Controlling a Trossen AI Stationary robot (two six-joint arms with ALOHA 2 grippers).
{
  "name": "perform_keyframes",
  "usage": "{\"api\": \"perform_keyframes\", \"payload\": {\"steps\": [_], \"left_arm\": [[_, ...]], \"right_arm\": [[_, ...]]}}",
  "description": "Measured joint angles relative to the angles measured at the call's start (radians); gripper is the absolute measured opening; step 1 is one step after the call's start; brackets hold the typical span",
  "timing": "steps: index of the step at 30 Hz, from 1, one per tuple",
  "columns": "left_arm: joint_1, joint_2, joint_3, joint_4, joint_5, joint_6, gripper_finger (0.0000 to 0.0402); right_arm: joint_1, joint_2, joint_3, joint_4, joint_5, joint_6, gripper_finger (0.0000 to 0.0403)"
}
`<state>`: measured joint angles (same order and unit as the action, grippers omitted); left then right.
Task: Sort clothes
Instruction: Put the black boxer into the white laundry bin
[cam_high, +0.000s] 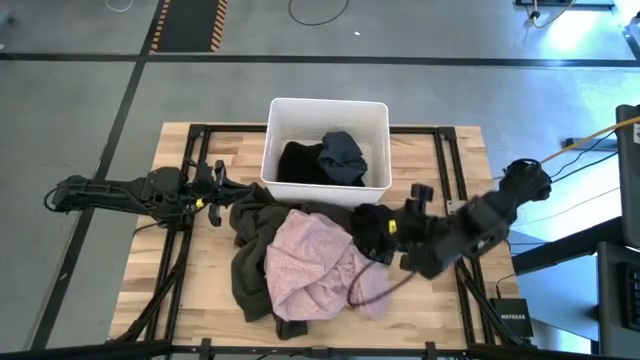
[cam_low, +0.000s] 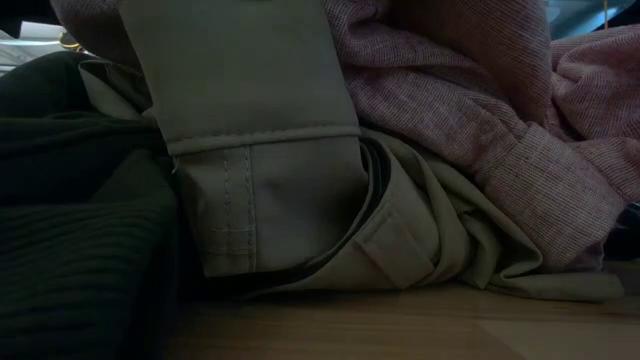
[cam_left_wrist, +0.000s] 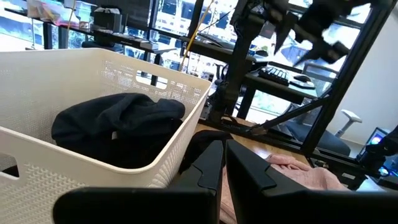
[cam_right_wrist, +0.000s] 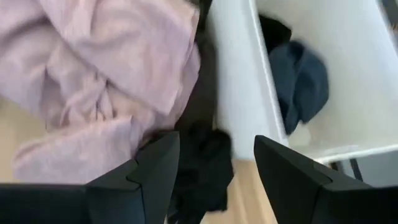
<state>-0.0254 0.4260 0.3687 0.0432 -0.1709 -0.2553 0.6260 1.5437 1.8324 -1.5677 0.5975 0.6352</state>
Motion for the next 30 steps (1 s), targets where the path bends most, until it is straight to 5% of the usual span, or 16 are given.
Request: {"api": "perform_keyframes", "payload": {"steps": [7, 17, 30], "left_arm": [[0.0, 0.0, 0.0, 0.009, 0.0, -0.004, 0.0015], [0.0, 0.0, 0.0, 0.075, 0.001, 0.002, 0.0015], [0.0, 0.0, 0.0, 0.071, 0.002, 0.001, 0.0015]], "right_arm": [[0.03, -0.105, -0.35, 0.083, -0.026, 0.227, 0.0225], [-0.041, -0.264, -0.852, 0.527, -0.111, 0.227, 0.0225], [-0.248, -0.254, -1.063, 0.864, -0.197, 0.026, 0.0225]]}}
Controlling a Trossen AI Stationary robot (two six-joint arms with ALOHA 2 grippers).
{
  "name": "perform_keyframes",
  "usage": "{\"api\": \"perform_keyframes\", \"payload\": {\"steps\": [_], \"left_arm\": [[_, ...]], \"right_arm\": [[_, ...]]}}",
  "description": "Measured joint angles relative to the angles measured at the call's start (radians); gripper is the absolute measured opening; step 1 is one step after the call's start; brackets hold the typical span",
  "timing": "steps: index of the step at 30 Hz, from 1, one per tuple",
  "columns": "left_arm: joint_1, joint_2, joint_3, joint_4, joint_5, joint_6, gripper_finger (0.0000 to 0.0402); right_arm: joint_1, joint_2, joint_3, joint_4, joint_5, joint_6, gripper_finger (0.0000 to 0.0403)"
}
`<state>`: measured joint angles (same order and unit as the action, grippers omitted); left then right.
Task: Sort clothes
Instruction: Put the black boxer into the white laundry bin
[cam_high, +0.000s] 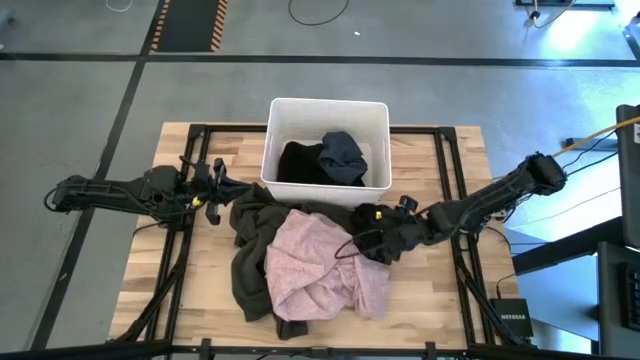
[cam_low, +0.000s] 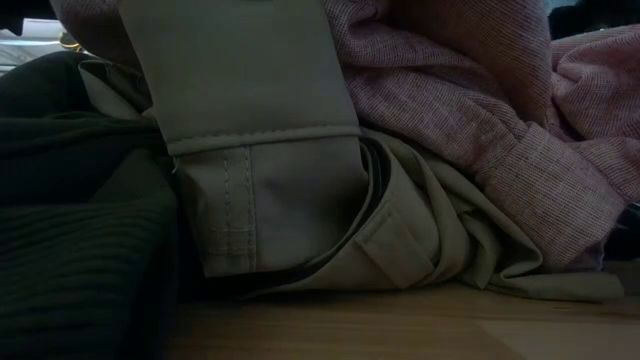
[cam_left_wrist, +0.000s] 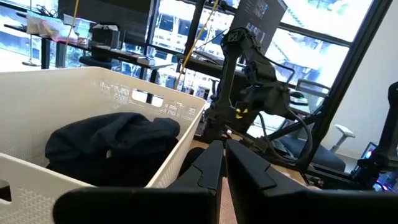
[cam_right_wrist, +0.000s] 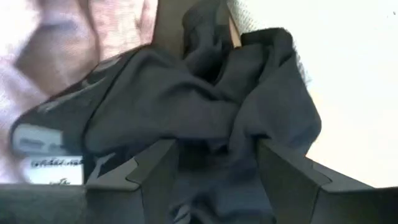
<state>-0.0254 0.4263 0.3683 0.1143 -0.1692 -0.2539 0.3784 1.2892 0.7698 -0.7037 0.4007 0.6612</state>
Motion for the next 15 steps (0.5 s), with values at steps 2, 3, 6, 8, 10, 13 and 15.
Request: {"api": "perform_keyframes", "payload": {"steps": [2, 3, 6, 8, 10, 13, 15], "left_arm": [[0.0, 0.0, 0.0, -0.002, 0.0, 0.0, 0.0015], [0.0, 0.0, 0.0, -0.002, 0.0, 0.0, 0.0015], [0.0, 0.0, 0.0, -0.005, 0.0, 0.0, 0.0015], [0.0, 0.0, 0.0, -0.009, 0.0, -0.004, 0.0015], [0.0, 0.0, 0.0, -0.01, 0.0, -0.016, 0.0015], [0.0, 0.0, 0.0, -0.019, 0.0, -0.032, 0.0015], [0.0, 0.0, 0.0, -0.021, 0.0, -0.031, 0.0015]], "right_arm": [[-0.024, 0.0, -0.009, 0.048, -0.011, -0.021, 0.0225], [-0.035, 0.0, -0.015, 0.068, -0.015, -0.031, 0.0225], [-0.056, 0.007, -0.027, 0.12, -0.024, -0.063, 0.0225], [-0.069, 0.019, -0.032, 0.135, -0.024, -0.068, 0.0225], [-0.08, 0.04, -0.033, 0.132, -0.025, -0.069, 0.0225], [-0.081, 0.071, -0.033, 0.136, -0.019, -0.069, 0.0225], [-0.08, 0.1, -0.033, 0.136, -0.02, -0.074, 0.0222]]}}
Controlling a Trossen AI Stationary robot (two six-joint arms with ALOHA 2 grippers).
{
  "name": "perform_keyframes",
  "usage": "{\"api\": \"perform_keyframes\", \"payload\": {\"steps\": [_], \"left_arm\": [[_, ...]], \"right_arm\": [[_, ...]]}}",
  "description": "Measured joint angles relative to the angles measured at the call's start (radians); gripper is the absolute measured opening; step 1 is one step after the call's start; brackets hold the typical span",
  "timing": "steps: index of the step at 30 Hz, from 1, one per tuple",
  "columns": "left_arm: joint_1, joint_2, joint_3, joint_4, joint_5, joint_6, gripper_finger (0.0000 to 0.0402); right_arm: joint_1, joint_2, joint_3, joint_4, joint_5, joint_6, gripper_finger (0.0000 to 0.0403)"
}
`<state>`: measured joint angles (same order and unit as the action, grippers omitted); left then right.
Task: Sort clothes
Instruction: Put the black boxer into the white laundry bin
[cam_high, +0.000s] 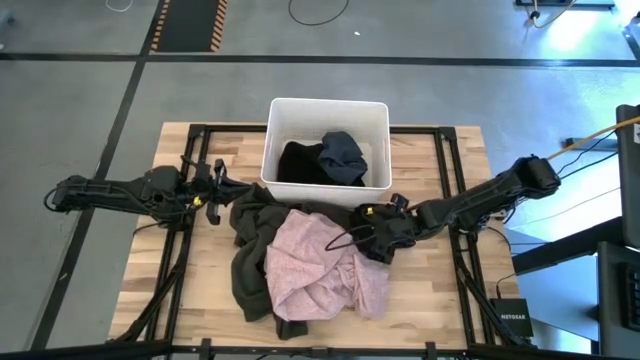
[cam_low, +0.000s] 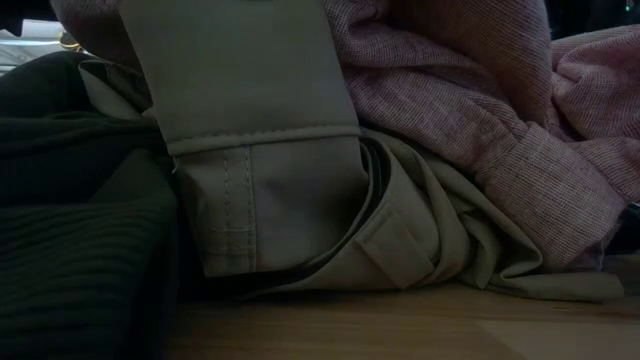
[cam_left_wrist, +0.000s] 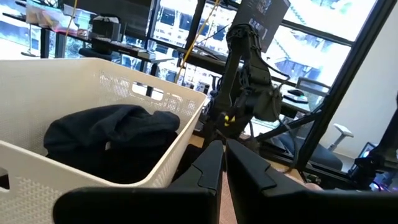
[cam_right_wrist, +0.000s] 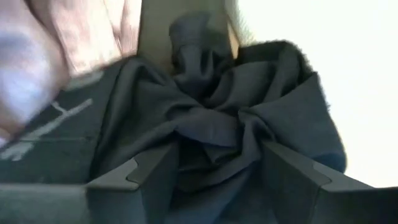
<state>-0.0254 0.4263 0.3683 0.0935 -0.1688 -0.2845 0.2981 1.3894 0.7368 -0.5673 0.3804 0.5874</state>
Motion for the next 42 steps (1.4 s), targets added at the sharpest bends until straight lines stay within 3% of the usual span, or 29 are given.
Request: {"api": "perform_keyframes", "payload": {"steps": [4, 11, 13, 18, 24, 32, 42], "left_arm": [[0.0, 0.0, 0.0, 0.0, 0.0, 0.003, 0.0015], [0.0, 0.0, 0.0, 0.0, 0.0, 0.003, 0.0015], [0.0, 0.0, 0.0, 0.0, 0.0, 0.003, 0.0015], [0.0, 0.0, 0.0, -0.004, 0.0, 0.0, 0.0015], [0.0, 0.0, 0.0, -0.008, 0.0, -0.004, 0.0015], [0.0, 0.0, 0.0, -0.008, 0.0, -0.004, 0.0015], [0.0, 0.0, 0.0, -0.008, 0.0, -0.009, 0.0015]], "right_arm": [[0.002, 0.054, 0.0, -0.001, -0.007, -0.019, 0.0186], [0.002, 0.09, 0.0, -0.002, 0.02, -0.011, 0.0036], [0.002, 0.088, 0.0, -0.003, 0.021, 0.009, 0.0014], [0.003, 0.055, 0.0, -0.019, 0.006, 0.035, 0.0036], [0.003, -0.034, 0.038, -0.097, 0.001, 0.032, 0.0009], [0.003, -0.15, 0.143, -0.169, 0.029, -0.019, 0.0009], [0.003, -0.175, 0.291, -0.17, 0.046, -0.124, 0.0006]]}}
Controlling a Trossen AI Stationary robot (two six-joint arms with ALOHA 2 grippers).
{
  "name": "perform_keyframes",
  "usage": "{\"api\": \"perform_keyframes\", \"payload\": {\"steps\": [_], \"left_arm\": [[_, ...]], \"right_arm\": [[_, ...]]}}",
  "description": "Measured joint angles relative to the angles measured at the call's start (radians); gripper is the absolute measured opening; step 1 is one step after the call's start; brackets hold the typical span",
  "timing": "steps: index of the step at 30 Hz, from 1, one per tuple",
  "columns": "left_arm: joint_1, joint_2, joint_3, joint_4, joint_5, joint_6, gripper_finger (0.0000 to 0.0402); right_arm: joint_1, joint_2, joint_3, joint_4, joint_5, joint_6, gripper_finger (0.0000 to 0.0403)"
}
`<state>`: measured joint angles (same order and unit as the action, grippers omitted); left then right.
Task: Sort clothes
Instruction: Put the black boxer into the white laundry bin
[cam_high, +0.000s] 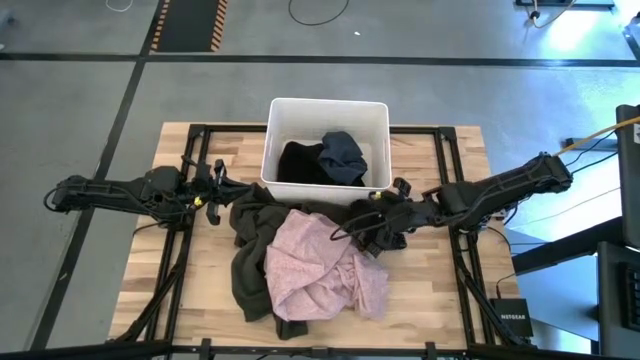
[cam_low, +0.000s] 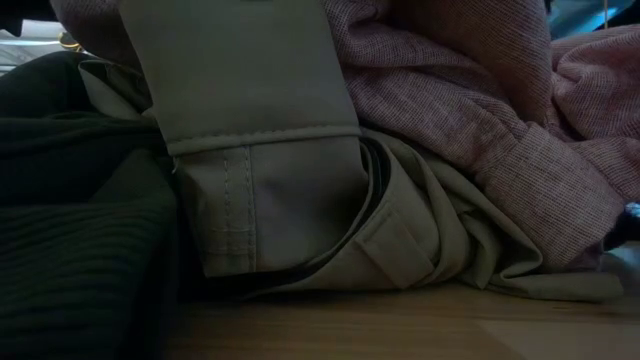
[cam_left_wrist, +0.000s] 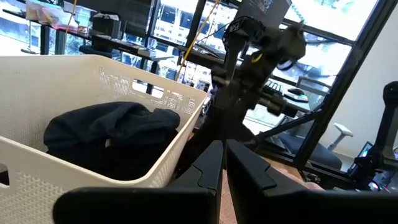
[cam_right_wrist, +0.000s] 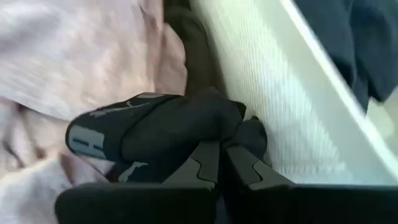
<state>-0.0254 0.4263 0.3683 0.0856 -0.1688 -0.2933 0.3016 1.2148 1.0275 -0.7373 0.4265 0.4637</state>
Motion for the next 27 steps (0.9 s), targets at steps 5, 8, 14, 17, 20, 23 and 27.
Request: {"api": "perform_keyframes", "payload": {"steps": [5, 8, 14, 17, 20, 23, 27], "left_arm": [[0.0, 0.0, 0.0, 0.0, 0.0, -0.024, 0.0015], [0.0, 0.0, 0.0, 0.0, 0.0, -0.032, 0.0015], [0.0, 0.0, 0.0, 0.0, 0.0, -0.012, 0.0015], [0.0, 0.0, 0.0, 0.0, 0.0, -0.015, 0.0015], [0.0, 0.001, 0.0, 0.0, 0.0, -0.021, 0.0015], [0.0, 0.002, 0.0, 0.0, 0.0, -0.013, 0.0015], [0.0, 0.002, 0.0, 0.0, 0.0, -0.009, 0.0015]], "right_arm": [[0.0, 0.0, 0.093, 0.013, 0.036, -0.088, 0.0008], [0.0, 0.0, 0.142, 0.044, 0.064, -0.162, 0.0009], [-0.001, 0.0, 0.24, 0.163, 0.128, -0.323, 0.0007], [-0.001, 0.0, 0.265, 0.284, 0.155, -0.42, 0.0009], [-0.005, 0.0, 0.267, 0.435, 0.171, -0.549, 0.0008], [-0.039, 0.0, 0.269, 0.587, 0.168, -0.649, 0.0008], [-0.118, 0.0, 0.269, 0.711, 0.159, -0.731, 0.0009]]}}
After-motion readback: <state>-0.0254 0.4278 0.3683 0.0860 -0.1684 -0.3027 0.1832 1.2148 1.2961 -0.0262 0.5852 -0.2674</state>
